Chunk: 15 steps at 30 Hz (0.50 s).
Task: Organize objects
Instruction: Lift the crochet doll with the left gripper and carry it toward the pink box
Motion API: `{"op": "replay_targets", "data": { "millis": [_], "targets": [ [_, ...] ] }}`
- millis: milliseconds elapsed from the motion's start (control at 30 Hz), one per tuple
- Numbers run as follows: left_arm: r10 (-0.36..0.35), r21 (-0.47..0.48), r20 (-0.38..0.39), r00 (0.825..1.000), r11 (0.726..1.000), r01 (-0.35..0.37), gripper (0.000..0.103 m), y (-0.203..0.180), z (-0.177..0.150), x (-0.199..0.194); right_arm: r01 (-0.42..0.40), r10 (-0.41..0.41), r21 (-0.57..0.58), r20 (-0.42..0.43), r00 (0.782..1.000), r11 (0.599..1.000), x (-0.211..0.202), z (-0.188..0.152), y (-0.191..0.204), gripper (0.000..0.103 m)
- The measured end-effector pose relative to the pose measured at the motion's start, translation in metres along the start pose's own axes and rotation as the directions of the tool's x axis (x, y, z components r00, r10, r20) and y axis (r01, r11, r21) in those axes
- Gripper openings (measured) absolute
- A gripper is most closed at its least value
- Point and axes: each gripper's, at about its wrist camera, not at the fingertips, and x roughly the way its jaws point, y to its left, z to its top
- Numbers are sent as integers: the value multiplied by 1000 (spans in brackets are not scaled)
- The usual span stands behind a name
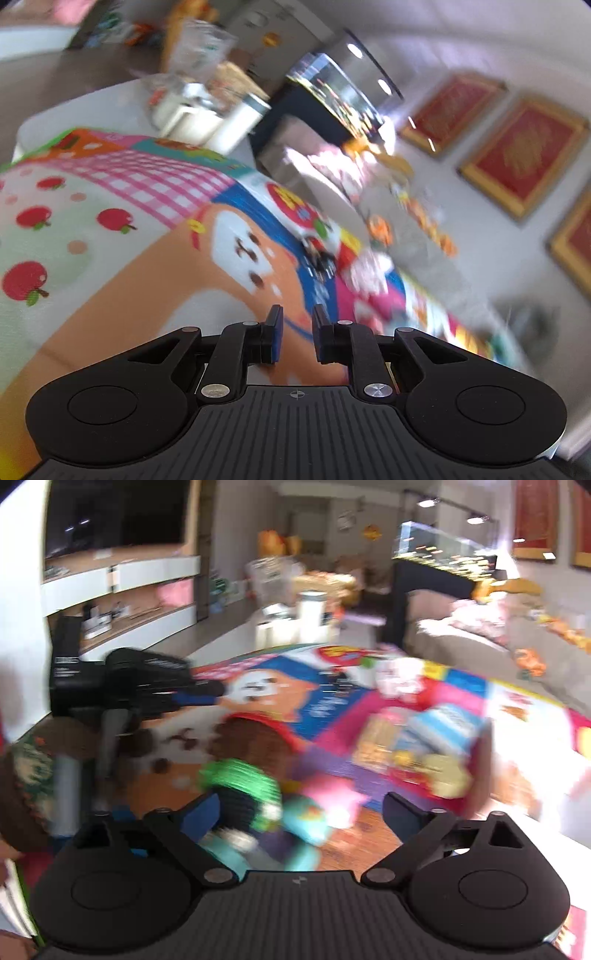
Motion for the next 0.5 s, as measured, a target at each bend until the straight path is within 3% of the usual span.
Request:
{"op": "replay_targets", "data": {
  "millis": [67, 133, 200, 333, 500],
  "targets": [
    [-47, 68, -70, 996, 996, 52, 18, -14, -7, -15, 73, -74, 25, 10, 997, 997, -8, -15, -18, 103],
    [-94, 132, -172, 981, 984, 118, 18, -30, -16, -25, 131, -131, 77, -11, 991, 988, -8, -30, -37, 103],
    [-76, 178, -228, 971, 977, 118, 18, -44, -24, -29, 159, -152, 158, -51, 987, 975, -4, -42, -58, 103],
    [-48, 169, -271, 961, 981, 96, 19, -61, -28, -14, 135, -118, 325, -72, 990, 936, 0, -60, -85, 103],
    [-1, 220, -284, 959, 973, 66, 20, -90, -31, 17, 112, -110, 374, -26, 994, 921, -9, -70, -93, 103]
  ]
}}
